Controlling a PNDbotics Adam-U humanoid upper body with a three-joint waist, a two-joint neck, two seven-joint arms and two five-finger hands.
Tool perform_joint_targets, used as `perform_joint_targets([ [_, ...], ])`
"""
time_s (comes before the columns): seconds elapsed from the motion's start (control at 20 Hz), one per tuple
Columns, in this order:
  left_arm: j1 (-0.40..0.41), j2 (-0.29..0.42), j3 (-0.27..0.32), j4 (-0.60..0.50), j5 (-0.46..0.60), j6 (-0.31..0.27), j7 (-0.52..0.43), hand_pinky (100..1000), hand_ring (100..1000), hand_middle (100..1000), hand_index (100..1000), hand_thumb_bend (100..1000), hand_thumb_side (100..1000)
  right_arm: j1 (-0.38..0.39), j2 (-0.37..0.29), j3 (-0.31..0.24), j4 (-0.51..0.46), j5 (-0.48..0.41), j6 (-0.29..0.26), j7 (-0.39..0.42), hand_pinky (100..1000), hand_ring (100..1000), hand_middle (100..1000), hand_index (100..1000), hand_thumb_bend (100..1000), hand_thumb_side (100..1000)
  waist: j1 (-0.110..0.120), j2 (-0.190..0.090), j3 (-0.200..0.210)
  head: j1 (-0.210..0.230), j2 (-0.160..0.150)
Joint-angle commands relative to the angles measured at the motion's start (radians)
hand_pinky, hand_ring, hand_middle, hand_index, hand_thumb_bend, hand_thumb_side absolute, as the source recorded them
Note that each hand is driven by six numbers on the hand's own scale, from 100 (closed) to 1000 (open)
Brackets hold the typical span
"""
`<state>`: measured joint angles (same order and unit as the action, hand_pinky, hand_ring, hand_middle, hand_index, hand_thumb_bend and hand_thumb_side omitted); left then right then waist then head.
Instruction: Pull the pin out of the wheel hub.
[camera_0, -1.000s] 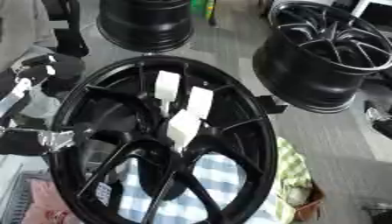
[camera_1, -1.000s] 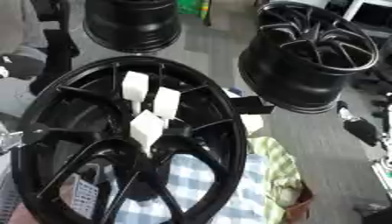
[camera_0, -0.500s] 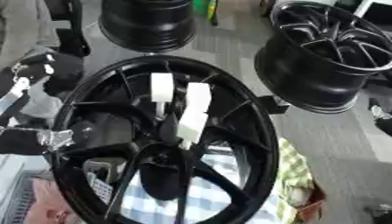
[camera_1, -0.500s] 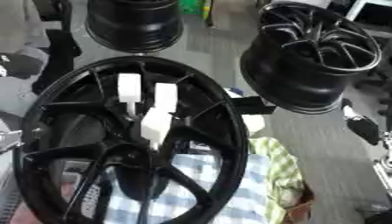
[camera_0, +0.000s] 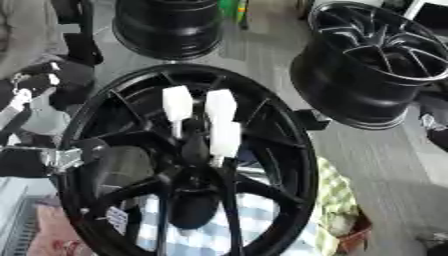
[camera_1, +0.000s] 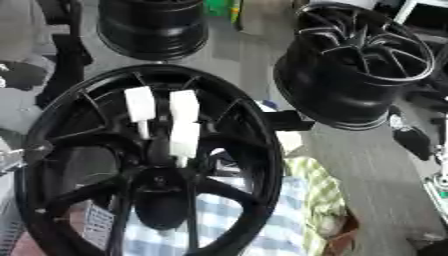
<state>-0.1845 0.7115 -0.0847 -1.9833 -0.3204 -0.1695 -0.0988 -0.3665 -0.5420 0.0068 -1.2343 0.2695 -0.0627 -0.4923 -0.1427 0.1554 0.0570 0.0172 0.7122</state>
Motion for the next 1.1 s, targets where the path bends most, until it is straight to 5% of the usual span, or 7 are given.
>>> perform_joint_targets([
  [0.05, -0.008, 0.019, 0.017, -0.017, 0.005, 0.001, 0.009, 769, 789, 805, 858, 559, 620, -0.013, -0.034, 0.0, -0.053, 0.016, -0.01, 0.01, 705, 787, 832, 954, 326, 319, 0.01, -0.011, 0.001, -0.002, -0.01],
  [1.05, -0.013, 0.014, 0.028, -0.017, 0.039, 0.008, 0.06, 751, 774, 790, 852, 540, 619, -0.016, -0.06, 0.144, -0.458, 0.024, -0.019, 0.167, 693, 764, 788, 927, 242, 287, 0.008, -0.003, 0.009, -0.007, -0.03],
  [1.1, -0.013, 0.013, 0.027, -0.017, 0.042, 0.009, 0.061, 751, 774, 790, 853, 540, 619, -0.018, -0.061, 0.154, -0.469, 0.016, -0.022, 0.176, 691, 762, 784, 924, 311, 290, 0.007, -0.002, 0.009, -0.006, -0.031],
])
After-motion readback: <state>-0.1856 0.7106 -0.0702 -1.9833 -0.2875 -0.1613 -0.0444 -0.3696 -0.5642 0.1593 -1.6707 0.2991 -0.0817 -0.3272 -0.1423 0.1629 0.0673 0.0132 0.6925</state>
